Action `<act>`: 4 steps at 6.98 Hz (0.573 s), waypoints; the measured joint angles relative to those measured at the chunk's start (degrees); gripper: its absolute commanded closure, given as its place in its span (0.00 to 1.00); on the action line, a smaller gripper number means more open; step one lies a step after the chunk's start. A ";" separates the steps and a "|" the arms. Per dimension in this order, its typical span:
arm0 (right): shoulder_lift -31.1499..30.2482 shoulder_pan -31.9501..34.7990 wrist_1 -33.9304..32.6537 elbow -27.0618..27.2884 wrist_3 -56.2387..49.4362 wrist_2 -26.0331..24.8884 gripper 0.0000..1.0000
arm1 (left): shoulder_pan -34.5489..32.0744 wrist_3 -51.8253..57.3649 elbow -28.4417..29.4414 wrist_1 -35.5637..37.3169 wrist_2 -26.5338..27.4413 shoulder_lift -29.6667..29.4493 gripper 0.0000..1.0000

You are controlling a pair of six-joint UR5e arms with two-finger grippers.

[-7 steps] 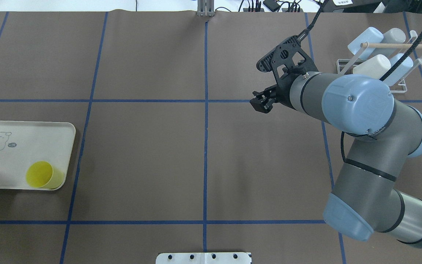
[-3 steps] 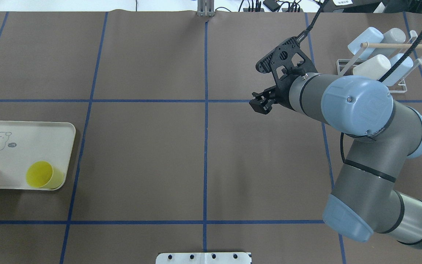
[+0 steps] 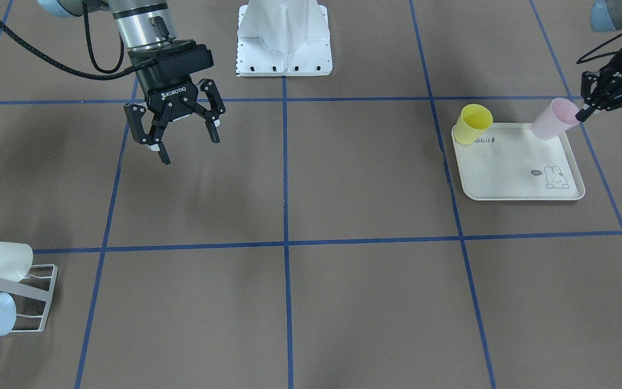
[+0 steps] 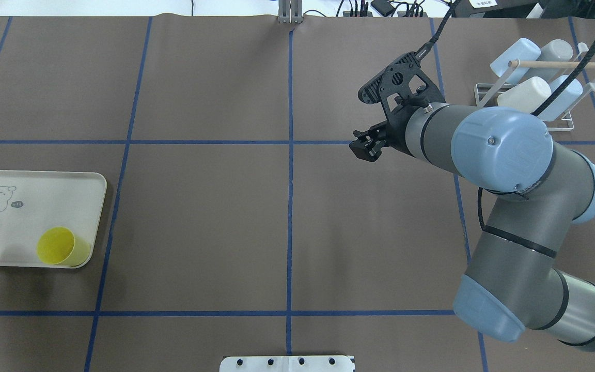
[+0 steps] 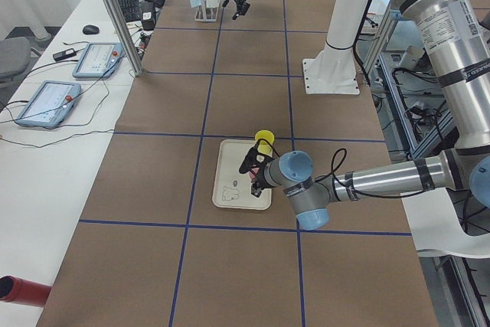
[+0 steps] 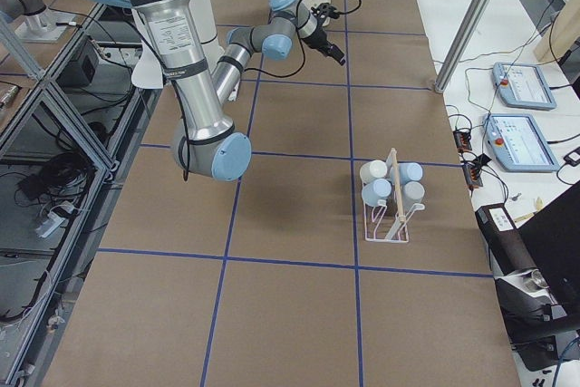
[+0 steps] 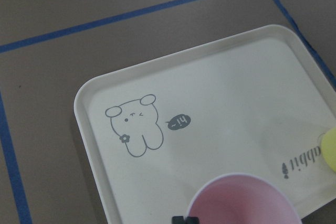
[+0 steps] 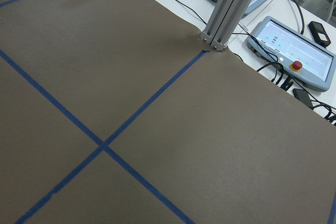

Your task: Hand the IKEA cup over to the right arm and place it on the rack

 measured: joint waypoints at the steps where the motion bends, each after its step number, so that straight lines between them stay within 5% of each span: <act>1: -0.04 -0.53 3.04 -0.75 -0.07 0.00 0.00 | -3.51 -5.60 -2.73 1.01 -3.04 -0.43 1.00; 4: 0.16 -2.49 17.60 -6.00 -2.80 0.08 0.00 | -7.26 -33.38 -17.19 10.52 -8.19 -5.72 1.00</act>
